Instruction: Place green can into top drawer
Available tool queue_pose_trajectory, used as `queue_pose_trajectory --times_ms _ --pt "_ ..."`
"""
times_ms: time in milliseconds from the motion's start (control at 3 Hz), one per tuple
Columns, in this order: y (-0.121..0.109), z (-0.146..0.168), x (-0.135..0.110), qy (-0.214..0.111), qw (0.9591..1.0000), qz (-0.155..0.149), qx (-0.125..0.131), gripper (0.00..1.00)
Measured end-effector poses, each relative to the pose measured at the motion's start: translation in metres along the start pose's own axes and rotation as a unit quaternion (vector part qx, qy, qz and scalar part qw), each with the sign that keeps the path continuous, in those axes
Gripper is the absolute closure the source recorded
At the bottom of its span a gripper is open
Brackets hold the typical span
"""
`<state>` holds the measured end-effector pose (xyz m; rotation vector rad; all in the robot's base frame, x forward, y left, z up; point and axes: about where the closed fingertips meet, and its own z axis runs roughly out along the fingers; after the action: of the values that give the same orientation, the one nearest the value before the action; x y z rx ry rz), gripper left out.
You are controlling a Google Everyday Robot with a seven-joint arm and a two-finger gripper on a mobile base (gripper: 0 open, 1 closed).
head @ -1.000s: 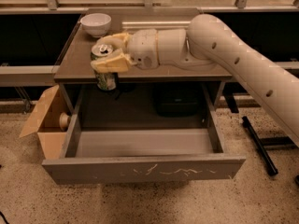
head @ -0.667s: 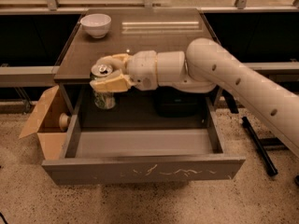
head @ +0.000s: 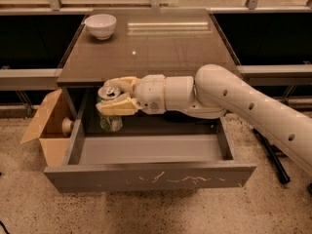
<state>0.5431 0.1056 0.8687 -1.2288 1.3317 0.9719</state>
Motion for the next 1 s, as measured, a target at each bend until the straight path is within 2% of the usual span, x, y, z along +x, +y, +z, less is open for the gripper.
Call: queue_pose_trajectory --times_ms 333,667,1000 --pt "0.009 -0.003 0.033 0.033 0.9994 0.008 -0.009 1.00" --pt "0.015 -0.011 0.073 0.058 0.9978 0.029 -0.015 1.00" --pt "0.013 -0.023 0.105 0.069 0.9965 0.046 -0.012 1.00"
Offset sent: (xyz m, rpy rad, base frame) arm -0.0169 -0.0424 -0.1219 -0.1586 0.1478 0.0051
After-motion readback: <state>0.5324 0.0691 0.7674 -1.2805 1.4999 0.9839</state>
